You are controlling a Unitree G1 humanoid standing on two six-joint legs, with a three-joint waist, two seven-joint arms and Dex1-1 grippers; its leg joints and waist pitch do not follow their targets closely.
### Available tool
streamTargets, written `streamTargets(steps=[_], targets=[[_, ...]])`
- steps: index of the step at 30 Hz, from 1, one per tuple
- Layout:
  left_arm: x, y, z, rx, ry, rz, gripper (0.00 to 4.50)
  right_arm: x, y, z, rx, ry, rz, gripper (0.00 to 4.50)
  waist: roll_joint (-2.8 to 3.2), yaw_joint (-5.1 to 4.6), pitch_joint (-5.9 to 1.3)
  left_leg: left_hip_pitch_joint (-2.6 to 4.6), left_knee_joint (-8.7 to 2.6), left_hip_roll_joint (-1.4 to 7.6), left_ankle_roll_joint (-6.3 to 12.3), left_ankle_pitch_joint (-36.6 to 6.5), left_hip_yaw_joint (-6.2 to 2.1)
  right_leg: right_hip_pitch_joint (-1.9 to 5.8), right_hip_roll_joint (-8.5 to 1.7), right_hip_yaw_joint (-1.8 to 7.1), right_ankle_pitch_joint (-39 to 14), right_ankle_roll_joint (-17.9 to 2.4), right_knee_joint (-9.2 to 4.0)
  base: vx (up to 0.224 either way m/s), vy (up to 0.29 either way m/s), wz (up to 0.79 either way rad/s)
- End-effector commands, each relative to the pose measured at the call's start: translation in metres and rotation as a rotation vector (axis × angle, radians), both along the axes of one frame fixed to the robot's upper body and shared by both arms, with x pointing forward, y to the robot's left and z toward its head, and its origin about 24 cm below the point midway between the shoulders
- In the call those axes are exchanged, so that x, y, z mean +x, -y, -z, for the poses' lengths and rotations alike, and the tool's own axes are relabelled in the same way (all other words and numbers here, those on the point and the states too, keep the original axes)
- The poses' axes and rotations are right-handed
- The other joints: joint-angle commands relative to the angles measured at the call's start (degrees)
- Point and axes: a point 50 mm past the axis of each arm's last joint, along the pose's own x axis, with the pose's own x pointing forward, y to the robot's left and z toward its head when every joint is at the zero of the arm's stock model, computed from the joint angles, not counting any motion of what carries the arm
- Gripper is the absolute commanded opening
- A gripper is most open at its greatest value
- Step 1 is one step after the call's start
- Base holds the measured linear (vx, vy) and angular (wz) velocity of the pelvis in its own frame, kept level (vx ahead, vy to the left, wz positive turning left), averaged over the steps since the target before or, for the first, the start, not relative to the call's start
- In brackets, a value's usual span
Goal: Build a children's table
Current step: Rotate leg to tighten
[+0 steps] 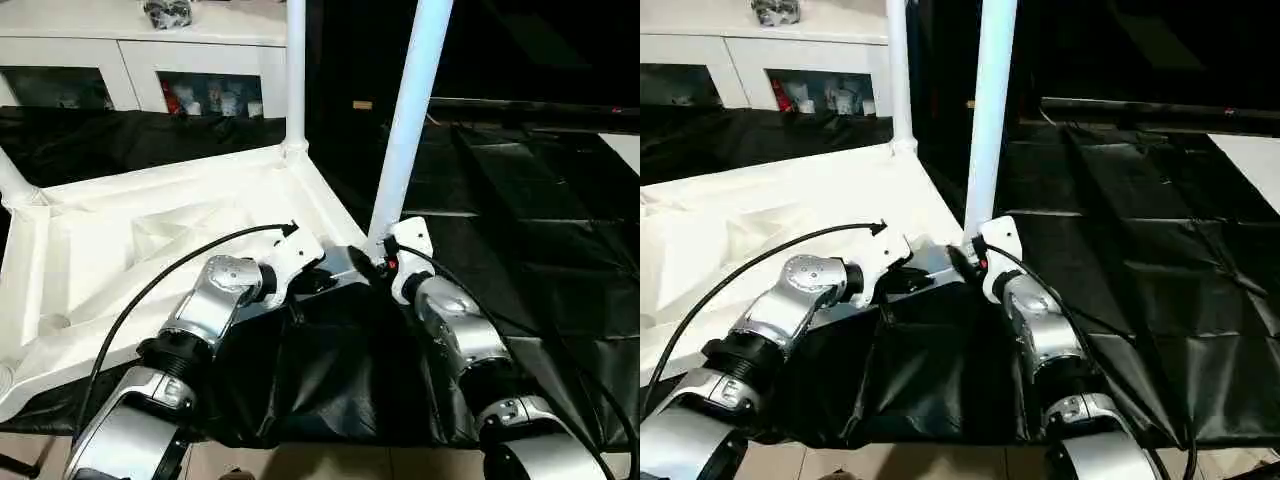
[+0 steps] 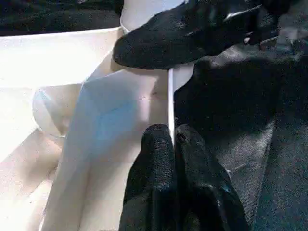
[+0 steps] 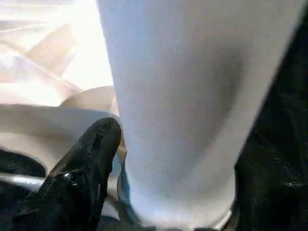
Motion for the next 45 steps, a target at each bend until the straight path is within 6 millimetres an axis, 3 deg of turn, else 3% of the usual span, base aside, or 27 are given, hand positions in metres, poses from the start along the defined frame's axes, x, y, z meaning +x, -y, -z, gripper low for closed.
streamTargets(steps=[1,8,11,18,20,23,28,32,39,41,45], targets=[[-0.011,0.027,-0.014,-0.096,0.054,0.181,0.00,-0.021,-0.033,0.011,0.001,-0.056,-0.293,3.84,-0.01,0.09,-3.18,-0.36,-3.81,0.74,1.75,-13.07,0.06,2.97,-2.32,1.60,-9.17,-11.34,-4.10,0.000,0.000,0.00],[-0.021,0.005,-0.014,-0.103,-0.011,0.302,0.00,-0.035,-0.007,0.001,-0.042,-0.004,-0.566,3.84,0.01,0.21,-3.09,-0.16,-3.53,0.97,3.46,-12.09,0.45,2.77,-2.11,1.61,-5.37,-13.61,-3.70,0.000,0.000,0.00],[-0.023,-0.004,-0.015,-0.085,-0.022,0.331,0.00,-0.041,0.000,-0.002,-0.049,-0.006,-0.657,3.84,-0.01,0.61,-3.04,-0.01,-3.52,1.10,3.76,-12.40,0.54,2.61,-2.07,1.58,-6.20,-13.88,-3.69,0.000,0.000,0.00],[-0.025,-0.027,-0.020,-0.055,-0.083,0.390,0.00,-0.062,0.012,-0.005,-0.059,-0.086,-0.903,3.84,-0.24,1.53,-2.87,0.05,-3.71,1.26,3.27,-13.50,0.51,2.48,-2.29,1.65,-10.24,-13.06,-3.90,0.000,0.000,0.00],[-0.026,-0.032,-0.020,-0.046,-0.100,0.406,0.00,-0.064,0.013,-0.005,-0.061,-0.103,-0.931,3.53,-0.26,1.83,-2.86,0.08,-3.77,1.28,2.79,-13.56,0.48,2.41,-2.34,1.70,-10.79,-12.84,-3.92,0.000,0.000,0.00],[-0.027,-0.038,-0.021,-0.034,-0.117,0.420,0.00,-0.067,0.014,-0.005,-0.062,-0.120,-0.960,3.40,-0.37,2.02,-2.92,0.12,-3.76,1.27,2.43,-13.23,0.48,2.43,-2.33,1.69,-10.31,-12.95,-3.84,0.000,0.000,0.00],[-0.027,-0.042,-0.022,-0.028,-0.135,0.429,0.00,-0.070,0.014,-0.006,-0.063,-0.137,-0.987,2.98,-0.37,2.13,-3.06,0.08,-3.52,1.18,2.70,-11.14,0.52,2.51,-2.22,1.61,-6.48,-13.65,-3.40,0.000,0.000,0.00],[-0.027,-0.042,-0.022,-0.037,-0.133,0.419,0.00,-0.071,0.013,-0.006,-0.054,-0.144,-0.995,2.69,-0.45,2.18,-3.02,0.06,-3.51,1.17,2.64,-11.37,0.53,2.57,-2.30,1.61,-6.94,-13.65,-3.43,0.000,0.000,0.00],[-0.025,-0.032,-0.021,-0.084,-0.109,0.373,0.00,-0.070,0.008,-0.003,-0.006,-0.125,-0.921,2.63,-0.52,2.26,-3.07,0.01,-3.47,1.15,2.45,-11.11,0.49,2.62,-2.37,1.63,-7.28,-13.42,-3.43,0.000,0.000,0.00],[-0.023,-0.027,-0.020,-0.094,-0.096,0.341,0.00,-0.065,0.004,-0.002,0.019,-0.099,-0.838,2.63,-0.45,2.20,-2.98,0.01,-3.55,1.14,2.28,-11.54,0.49,2.53,-2.37,1.65,-7.83,-13.29,-3.52,0.000,0.000,0.00],[-0.018,-0.018,-0.018,-0.084,-0.068,0.273,0.00,-0.054,-0.003,0.003,0.022,-0.068,-0.688,2.62,-0.55,1.75,-2.82,0.14,-3.91,1.03,0.80,-14.32,0.27,2.48,-2.67,1.68,-14.03,-11.83,-4.22,0.000,0.000,0.00]])
